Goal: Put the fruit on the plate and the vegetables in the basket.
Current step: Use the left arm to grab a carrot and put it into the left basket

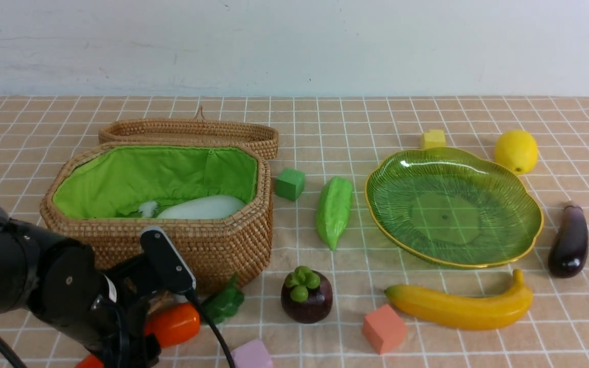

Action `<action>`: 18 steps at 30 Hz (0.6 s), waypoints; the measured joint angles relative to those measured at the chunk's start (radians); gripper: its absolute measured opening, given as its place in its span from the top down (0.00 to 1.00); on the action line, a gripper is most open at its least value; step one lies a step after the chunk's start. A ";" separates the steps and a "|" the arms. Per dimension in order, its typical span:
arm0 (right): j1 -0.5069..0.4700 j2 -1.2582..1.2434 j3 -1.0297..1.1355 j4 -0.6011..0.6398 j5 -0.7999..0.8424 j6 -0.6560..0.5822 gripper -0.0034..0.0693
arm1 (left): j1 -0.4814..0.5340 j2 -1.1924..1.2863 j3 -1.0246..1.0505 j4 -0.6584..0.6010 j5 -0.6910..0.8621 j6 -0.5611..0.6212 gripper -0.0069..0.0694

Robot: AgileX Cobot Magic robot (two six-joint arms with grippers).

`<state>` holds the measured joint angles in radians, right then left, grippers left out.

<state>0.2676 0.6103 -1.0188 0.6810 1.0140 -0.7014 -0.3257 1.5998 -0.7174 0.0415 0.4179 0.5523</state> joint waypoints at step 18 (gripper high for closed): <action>0.000 0.000 0.000 0.009 -0.173 0.010 0.82 | -0.117 -0.411 -0.135 0.166 0.288 0.001 0.55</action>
<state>0.2676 0.6103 -1.0188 0.6903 0.8410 -0.6913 -0.4428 1.1888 -0.8520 0.2080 0.7058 0.5530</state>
